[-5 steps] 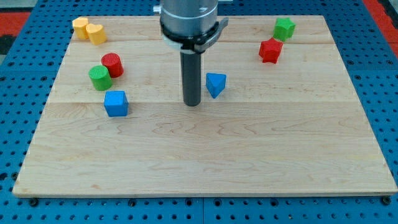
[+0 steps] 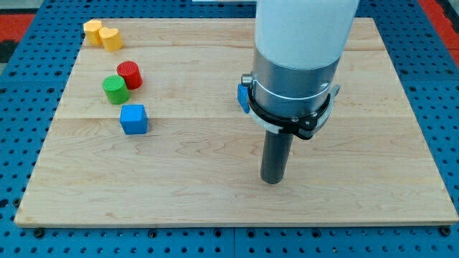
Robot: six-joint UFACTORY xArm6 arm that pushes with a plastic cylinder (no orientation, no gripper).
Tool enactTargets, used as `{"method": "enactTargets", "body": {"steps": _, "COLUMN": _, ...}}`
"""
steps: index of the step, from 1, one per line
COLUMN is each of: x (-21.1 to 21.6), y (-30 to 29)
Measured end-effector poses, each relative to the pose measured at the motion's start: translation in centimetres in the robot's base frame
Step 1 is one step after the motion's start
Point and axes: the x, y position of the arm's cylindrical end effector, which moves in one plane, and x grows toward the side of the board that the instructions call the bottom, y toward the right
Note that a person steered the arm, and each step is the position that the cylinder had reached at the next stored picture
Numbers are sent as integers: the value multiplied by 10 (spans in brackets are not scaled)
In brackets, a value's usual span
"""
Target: Place the triangle at the top center of the board
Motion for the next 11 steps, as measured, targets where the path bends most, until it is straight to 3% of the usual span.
{"method": "enactTargets", "body": {"steps": 3, "x": 5, "y": 6}}
{"method": "enactTargets", "body": {"steps": 4, "x": -55, "y": 5}}
{"method": "enactTargets", "body": {"steps": 6, "x": -192, "y": -56}}
{"method": "enactTargets", "body": {"steps": 8, "x": -283, "y": -88}}
{"method": "enactTargets", "body": {"steps": 9, "x": -299, "y": -88}}
{"method": "enactTargets", "body": {"steps": 10, "x": -209, "y": -101}}
{"method": "enactTargets", "body": {"steps": 11, "x": -92, "y": -157}}
